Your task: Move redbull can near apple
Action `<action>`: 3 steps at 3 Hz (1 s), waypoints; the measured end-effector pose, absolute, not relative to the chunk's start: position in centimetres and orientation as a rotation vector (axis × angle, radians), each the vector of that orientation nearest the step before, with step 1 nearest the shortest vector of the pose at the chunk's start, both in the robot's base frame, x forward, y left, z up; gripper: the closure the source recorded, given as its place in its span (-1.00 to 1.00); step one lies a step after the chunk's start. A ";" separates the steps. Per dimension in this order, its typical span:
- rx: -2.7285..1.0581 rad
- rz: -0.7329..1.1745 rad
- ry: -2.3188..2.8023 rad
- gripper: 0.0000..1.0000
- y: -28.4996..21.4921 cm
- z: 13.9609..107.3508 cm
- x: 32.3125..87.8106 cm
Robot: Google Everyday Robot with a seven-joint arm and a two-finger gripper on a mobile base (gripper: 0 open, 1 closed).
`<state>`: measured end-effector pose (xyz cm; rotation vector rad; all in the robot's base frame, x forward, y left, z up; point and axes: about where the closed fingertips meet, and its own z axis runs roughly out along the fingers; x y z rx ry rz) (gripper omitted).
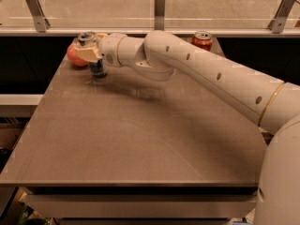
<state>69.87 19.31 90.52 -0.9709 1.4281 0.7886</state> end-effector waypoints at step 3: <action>-0.976 0.795 1.424 -1.00 19.8 90.6 69.7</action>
Offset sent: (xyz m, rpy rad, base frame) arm -0.0010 0.0023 0.0003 0.0005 -0.0001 0.0035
